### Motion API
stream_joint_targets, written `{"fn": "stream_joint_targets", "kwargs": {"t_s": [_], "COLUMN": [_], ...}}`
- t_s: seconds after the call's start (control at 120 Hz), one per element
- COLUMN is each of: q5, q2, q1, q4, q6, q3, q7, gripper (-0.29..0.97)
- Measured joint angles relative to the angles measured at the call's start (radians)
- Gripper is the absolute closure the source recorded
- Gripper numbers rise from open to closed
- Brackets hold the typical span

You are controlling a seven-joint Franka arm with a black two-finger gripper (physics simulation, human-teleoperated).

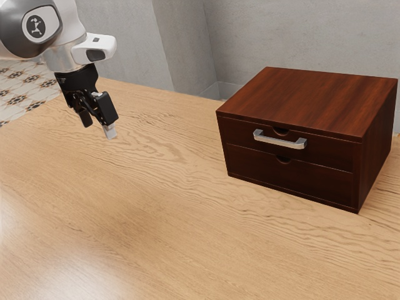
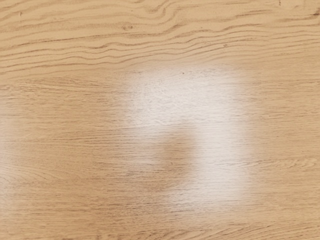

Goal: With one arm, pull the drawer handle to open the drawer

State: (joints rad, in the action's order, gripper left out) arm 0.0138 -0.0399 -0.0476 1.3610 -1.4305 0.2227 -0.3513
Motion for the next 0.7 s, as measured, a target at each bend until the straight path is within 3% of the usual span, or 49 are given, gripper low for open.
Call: {"fn": "stream_joint_targets", "kwargs": {"t_s": [0.2, 0.292, 0.358, 0.467, 0.567, 0.65, 0.7], "q5": [-0.075, -0.096, -0.097, -0.116, -0.095, -0.021, -0.014], "q2": [0.004, 0.041, 0.061, -0.004, -0.016, -0.018, -0.011], "q1": [-0.002, -0.065, -0.144, -0.216, -0.133, -0.05, 0.014], "q4": [-0.051, -0.267, -0.3, -0.301, -0.284, -0.259, -0.209], "q6": [0.01, 0.023, 0.027, 0.025, 0.036, 0.016, -0.031], "q3": [0.049, 0.022, -0.028, -0.061, -0.075, -0.153, -0.179], "q7": [-0.003, -0.066, -0.139, -0.226, -0.283, -0.338, -0.389], "gripper": [0.0, 0.0, 0.0, 0.0, 0.01, 0.01, 0.01]}}
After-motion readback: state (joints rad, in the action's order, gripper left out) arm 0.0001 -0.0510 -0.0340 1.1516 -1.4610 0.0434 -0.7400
